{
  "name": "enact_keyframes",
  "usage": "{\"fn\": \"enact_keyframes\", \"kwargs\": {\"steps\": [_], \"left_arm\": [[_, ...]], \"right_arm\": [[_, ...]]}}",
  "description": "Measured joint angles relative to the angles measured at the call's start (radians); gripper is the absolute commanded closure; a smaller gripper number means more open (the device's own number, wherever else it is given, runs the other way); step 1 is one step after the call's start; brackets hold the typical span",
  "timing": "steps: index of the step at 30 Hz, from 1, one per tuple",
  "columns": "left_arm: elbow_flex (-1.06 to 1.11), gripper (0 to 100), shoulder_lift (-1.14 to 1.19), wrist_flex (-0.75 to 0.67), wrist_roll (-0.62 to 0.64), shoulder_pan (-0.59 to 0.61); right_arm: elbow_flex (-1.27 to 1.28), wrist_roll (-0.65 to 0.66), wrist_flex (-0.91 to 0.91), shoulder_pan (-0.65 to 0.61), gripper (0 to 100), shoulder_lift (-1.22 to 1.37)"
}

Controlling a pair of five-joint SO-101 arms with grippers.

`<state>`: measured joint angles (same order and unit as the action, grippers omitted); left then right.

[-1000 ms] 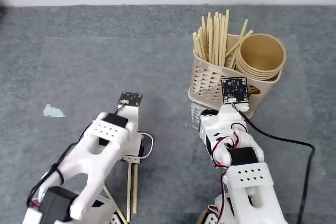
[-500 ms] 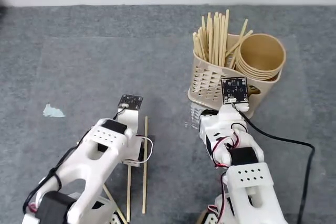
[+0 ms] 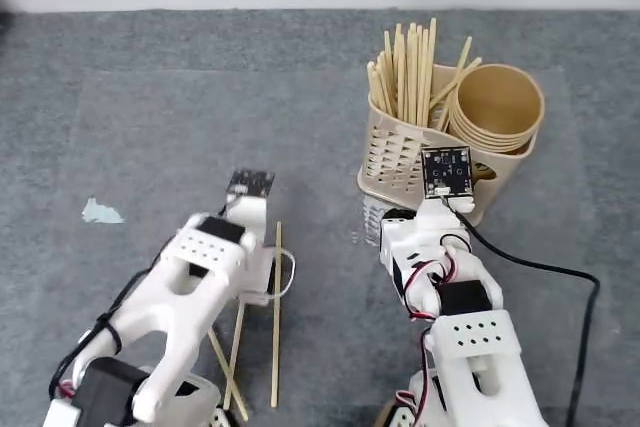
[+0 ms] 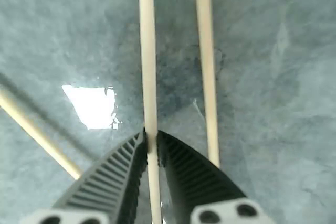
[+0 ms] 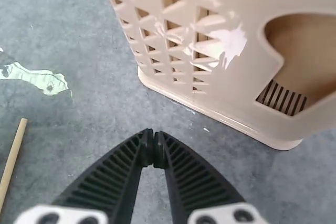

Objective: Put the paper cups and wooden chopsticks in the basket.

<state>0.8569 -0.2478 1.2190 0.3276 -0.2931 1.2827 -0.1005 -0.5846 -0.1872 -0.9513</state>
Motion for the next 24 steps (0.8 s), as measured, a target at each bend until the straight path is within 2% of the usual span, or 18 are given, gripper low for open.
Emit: {"fn": "enact_keyframes", "kwargs": {"steps": [6,11,18,24], "left_arm": [[-0.282,99,0.000,0.199,0.032,0.000],[-0.499,99,0.002,0.264,0.083,0.000],[-0.760,99,0.002,0.247,0.117,0.000],[-0.867,99,0.002,0.040,0.203,0.000]], "right_arm": [[0.000,0.000,0.000,0.000,99.0,0.000],[0.000,0.000,0.000,0.000,99.0,0.000],[0.000,0.000,0.000,0.000,99.0,0.000],[0.000,0.000,0.000,0.000,99.0,0.000]]}}
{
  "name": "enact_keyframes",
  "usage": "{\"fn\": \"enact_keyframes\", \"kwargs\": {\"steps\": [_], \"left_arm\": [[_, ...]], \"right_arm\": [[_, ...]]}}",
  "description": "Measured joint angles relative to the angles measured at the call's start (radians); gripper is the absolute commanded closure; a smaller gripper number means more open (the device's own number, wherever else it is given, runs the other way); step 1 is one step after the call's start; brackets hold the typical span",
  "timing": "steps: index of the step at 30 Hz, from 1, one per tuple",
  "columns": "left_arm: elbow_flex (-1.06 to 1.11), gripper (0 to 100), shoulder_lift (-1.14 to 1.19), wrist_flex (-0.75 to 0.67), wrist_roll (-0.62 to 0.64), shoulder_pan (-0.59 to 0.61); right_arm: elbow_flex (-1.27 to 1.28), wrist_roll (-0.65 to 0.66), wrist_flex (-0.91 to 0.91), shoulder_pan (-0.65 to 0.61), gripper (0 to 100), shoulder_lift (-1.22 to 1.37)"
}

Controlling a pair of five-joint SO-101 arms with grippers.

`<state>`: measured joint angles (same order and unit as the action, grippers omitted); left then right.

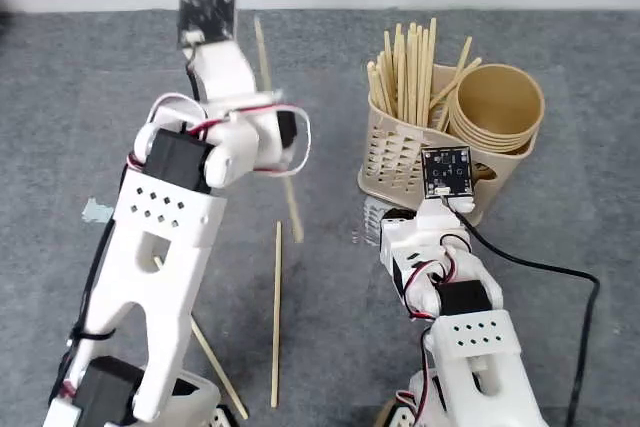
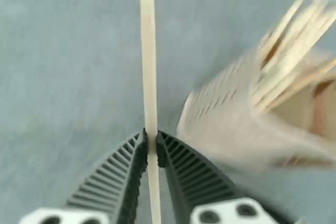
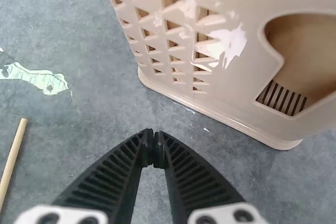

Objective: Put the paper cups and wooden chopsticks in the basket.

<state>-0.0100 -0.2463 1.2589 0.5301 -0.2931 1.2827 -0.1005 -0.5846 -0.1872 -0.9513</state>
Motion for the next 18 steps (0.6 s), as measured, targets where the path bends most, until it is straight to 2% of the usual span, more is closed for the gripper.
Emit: {"fn": "enact_keyframes", "kwargs": {"steps": [12,18], "left_arm": [[-0.006,99,0.000,-0.611,0.011,-0.080],[0.017,99,0.000,-0.819,0.011,-0.137]], "right_arm": [[0.000,0.000,0.000,0.043,99.0,0.000],[0.005,0.000,0.000,0.043,99.0,-0.052]]}}
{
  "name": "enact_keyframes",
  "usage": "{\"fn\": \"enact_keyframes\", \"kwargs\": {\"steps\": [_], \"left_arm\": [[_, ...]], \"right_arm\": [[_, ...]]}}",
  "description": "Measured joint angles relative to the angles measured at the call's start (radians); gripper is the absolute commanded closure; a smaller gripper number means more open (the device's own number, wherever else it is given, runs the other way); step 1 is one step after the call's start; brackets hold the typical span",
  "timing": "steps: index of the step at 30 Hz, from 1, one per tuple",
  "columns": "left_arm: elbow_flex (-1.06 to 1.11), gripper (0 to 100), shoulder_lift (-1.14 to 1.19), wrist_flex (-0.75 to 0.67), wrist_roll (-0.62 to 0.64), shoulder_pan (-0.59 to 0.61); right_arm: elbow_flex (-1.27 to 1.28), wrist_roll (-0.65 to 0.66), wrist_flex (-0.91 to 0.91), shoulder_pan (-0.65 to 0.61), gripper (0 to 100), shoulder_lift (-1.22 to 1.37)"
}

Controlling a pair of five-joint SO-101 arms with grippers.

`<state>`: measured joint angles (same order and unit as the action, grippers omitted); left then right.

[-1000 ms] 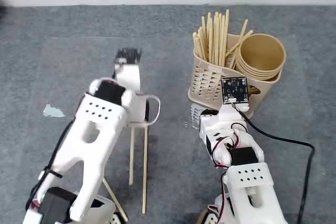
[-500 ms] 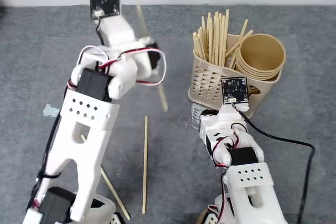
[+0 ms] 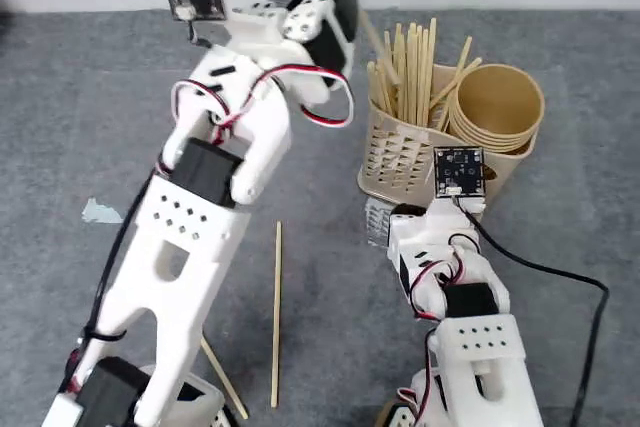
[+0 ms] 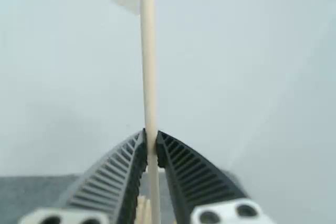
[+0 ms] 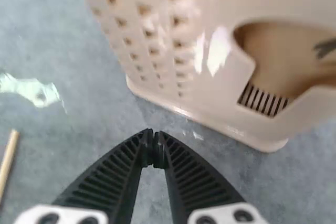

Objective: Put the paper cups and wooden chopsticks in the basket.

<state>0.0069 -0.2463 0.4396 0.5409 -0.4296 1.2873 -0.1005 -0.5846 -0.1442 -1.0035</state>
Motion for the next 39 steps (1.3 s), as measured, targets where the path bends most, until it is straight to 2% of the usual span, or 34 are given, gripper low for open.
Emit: {"fn": "enact_keyframes", "kwargs": {"steps": [3,8,11,15,21,28,34,39], "left_arm": [[0.055,99,0.031,-0.087,-0.012,-0.028],[0.176,98,0.129,-0.252,-0.118,-0.031],[0.233,91,0.141,-0.285,-0.184,-0.031],[0.272,80,0.143,-0.273,-0.201,-0.046],[0.261,80,0.124,-0.083,-0.173,-0.054],[0.229,84,-0.080,0.187,-0.169,-0.032],[0.229,90,-0.232,0.509,-0.163,0.091],[0.229,90,-0.267,0.767,-0.163,0.264]], "right_arm": [[0.035,0.000,0.000,-0.002,99.0,-0.057],[0.086,0.000,0.000,-0.002,99.0,-0.169],[0.110,0.000,0.000,-0.002,99.0,-0.232],[0.117,0.000,0.000,-0.002,99.0,-0.272],[0.118,0.000,0.000,-0.002,99.0,-0.275],[0.118,0.000,0.000,-0.002,99.0,-0.275],[0.118,0.000,0.000,-0.011,99.0,-0.275],[0.121,0.000,-0.012,-0.038,99.0,-0.275]]}}
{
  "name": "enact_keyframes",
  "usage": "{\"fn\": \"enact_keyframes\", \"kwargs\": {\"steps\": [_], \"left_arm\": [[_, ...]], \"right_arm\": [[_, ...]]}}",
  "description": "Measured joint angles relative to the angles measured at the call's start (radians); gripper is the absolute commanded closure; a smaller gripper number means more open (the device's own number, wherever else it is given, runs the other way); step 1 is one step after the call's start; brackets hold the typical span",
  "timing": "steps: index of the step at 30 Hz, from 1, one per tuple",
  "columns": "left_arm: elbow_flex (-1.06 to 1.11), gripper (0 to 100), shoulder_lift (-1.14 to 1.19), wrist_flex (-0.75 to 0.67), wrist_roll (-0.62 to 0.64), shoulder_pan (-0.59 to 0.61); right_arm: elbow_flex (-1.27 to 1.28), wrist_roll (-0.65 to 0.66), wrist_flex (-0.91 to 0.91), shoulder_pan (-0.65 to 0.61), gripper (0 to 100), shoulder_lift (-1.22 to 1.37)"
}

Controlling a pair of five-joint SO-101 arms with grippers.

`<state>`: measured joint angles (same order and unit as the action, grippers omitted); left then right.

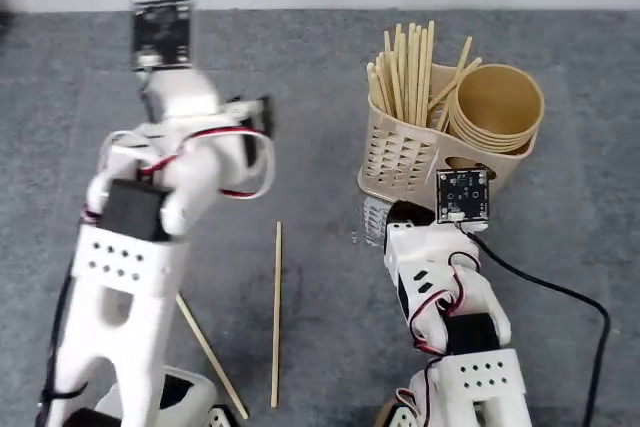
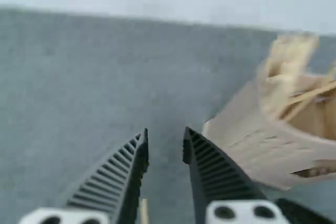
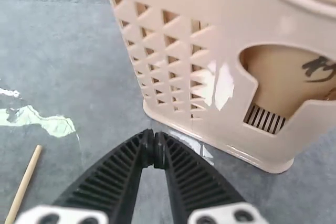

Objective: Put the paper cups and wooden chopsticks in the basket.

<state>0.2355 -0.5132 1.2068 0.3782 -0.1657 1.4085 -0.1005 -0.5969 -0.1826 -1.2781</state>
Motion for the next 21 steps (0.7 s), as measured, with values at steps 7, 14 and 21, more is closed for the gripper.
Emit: {"fn": "enact_keyframes", "kwargs": {"steps": [7,14,21], "left_arm": [[0.044,90,-0.002,0.258,0.000,0.215],[0.273,90,-0.006,0.281,-0.035,0.353],[0.529,90,-0.006,0.144,-0.118,0.476]], "right_arm": [[0.000,0.000,0.000,-0.003,99.0,0.000],[0.000,0.000,0.000,-0.003,99.0,0.000],[0.000,0.000,0.000,-0.003,99.0,0.000]]}}
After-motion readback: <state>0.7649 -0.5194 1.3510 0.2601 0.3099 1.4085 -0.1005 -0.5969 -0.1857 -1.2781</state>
